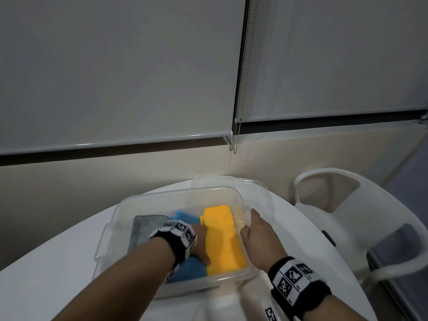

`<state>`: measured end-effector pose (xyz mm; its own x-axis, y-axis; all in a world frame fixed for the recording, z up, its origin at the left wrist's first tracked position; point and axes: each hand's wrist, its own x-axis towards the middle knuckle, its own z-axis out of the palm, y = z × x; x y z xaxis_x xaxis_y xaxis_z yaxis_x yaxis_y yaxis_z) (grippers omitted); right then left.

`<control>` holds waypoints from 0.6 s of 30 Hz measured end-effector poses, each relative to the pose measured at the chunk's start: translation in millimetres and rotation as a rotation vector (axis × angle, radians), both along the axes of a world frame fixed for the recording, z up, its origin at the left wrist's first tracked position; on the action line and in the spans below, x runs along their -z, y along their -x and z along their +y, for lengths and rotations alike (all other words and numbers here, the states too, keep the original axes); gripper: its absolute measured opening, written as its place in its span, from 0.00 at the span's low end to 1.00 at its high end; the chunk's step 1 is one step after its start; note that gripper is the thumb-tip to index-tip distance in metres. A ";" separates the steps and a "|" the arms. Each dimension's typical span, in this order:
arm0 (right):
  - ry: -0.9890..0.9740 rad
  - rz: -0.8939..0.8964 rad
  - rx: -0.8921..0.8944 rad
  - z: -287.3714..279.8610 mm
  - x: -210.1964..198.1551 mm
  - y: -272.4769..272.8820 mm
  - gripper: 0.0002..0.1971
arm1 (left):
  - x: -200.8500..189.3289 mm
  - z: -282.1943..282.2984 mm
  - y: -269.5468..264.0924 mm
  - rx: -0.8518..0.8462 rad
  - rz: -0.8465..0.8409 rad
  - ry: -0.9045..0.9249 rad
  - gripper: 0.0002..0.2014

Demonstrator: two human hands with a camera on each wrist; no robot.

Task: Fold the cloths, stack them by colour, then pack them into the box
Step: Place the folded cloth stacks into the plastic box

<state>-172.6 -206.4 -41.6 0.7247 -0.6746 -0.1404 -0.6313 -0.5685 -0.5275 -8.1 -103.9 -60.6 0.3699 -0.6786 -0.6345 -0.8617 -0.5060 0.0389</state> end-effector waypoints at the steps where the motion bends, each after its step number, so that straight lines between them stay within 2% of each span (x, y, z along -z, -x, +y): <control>1: 0.012 0.018 0.002 0.3 -0.9 -0.4 0.27 | -5.8 0.7 -3.0 -0.011 0.011 0.032 0.40; 3: 0.038 0.057 -0.007 0.8 -3.2 -0.3 0.24 | -22.7 4.7 -10.1 -0.058 0.001 0.122 0.35; 7: 0.074 0.110 -0.018 1.4 -8.9 0.0 0.17 | -72.2 37.2 -25.5 -0.256 0.034 0.363 0.41; 11: 0.076 0.120 -0.024 0.6 -8.8 -1.0 0.15 | -105.8 93.3 -30.9 -0.362 0.026 0.553 0.37; 18: 0.038 0.105 -0.020 0.1 -9.1 -1.7 0.16 | -88.7 164.5 -23.1 -0.482 -0.022 0.450 0.37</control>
<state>-170.9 -206.3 -32.5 0.7204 -0.6667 -0.1911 -0.6706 -0.5995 -0.4369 15.0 60.6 28.1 0.7084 -0.6308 -0.3166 -0.5453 -0.7740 0.3219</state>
